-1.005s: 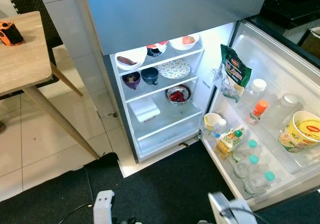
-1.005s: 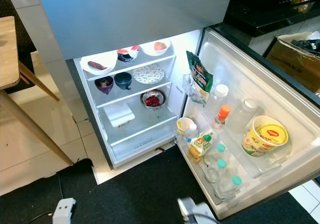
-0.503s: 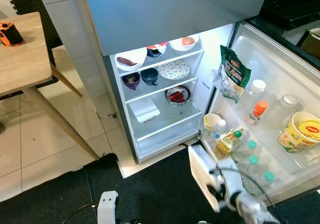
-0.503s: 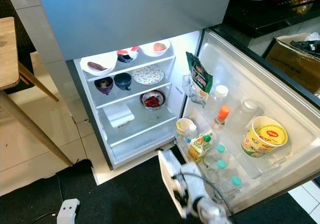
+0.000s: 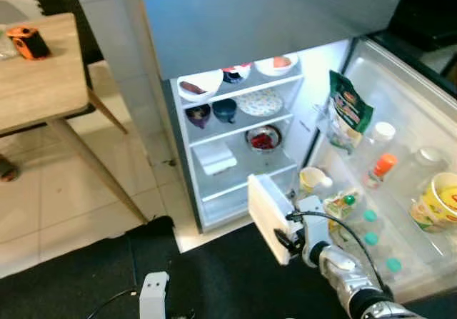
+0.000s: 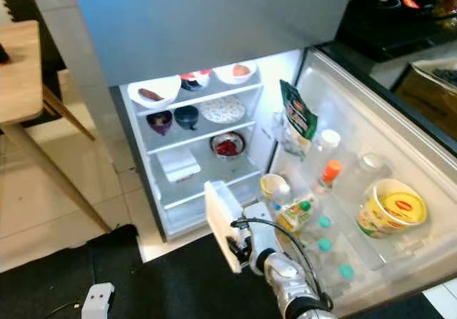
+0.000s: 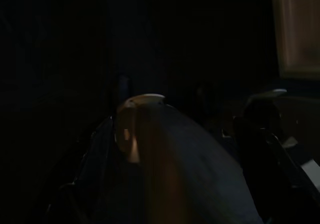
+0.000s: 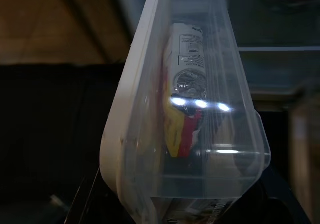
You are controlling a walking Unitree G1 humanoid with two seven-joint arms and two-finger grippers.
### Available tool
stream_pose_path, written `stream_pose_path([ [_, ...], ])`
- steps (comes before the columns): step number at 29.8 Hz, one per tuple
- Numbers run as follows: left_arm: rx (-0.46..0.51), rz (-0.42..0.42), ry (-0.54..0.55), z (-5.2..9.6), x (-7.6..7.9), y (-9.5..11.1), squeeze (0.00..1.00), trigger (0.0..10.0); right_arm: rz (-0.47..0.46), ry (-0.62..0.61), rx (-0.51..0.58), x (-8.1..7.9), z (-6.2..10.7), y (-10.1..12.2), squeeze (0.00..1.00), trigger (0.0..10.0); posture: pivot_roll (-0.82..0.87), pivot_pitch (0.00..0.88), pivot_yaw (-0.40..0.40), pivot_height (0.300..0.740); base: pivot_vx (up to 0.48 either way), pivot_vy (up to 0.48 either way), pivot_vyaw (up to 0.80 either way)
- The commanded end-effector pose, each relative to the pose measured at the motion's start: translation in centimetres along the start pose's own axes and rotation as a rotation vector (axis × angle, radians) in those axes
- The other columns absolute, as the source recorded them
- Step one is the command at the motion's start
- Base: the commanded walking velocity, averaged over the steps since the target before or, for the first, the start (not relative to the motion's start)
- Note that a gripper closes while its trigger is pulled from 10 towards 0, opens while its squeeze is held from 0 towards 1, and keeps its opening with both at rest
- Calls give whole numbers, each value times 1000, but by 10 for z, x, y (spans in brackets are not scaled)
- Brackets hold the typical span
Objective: Restocking fridge
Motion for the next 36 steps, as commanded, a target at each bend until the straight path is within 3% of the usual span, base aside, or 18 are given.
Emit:
stream_pose_path([
  [1, -41, -3, -8, 1, 5, -13, 0, 10000, -8, -10, -47, 1, 4, -14, 0, 10000, -69, 86, -24, 740, 0, 0, 788],
  [15, -46, 23, -11, 0, 7, -14, 0, 10000, -70, -104, -224, 11, 28, -65, 0, 10000, -69, 81, -18, 740, 0, 0, 787],
  [16, -39, 14, -5, -1, 8, -12, 0, 10000, -87, -151, -280, 16, 38, -80, 0, 10000, -70, 78, -17, 740, 0, 0, 788],
  [21, -37, 11, 0, -2, 8, -11, 0, 10000, -103, -213, -358, 24, 53, -101, 0, 10000, -70, 78, -17, 740, 0, 0, 788],
  [23, -35, 15, 4, -2, 9, -10, 0, 10000, -141, -276, -405, 31, 69, -117, 0, 10000, -65, 78, -24, 740, 0, 0, 788],
  [29, -41, 23, -8, -2, 11, -12, 0, 10000, -212, -386, -451, 42, 93, -138, 0, 10000, -68, 79, -21, 740, 0, 0, 656],
  [36, -50, 17, -25, -2, 13, -15, 0, 10000, -193, -436, -492, 45, 104, -148, 0, 10000, -77, 85, -17, 740, 0, -260, 0],
])
Point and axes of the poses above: a point about 5 cm out from each wrist's last joint towards the gripper, its own z axis pointing back from the gripper into the wrist, its own y axis along the axis of the wrist's last joint, x = y × z, the point moved 2 cm from there along -z, pointing out of the wrist towards the gripper, and after that the axes turned 9 degrees about -z, right-handed, at the moved point
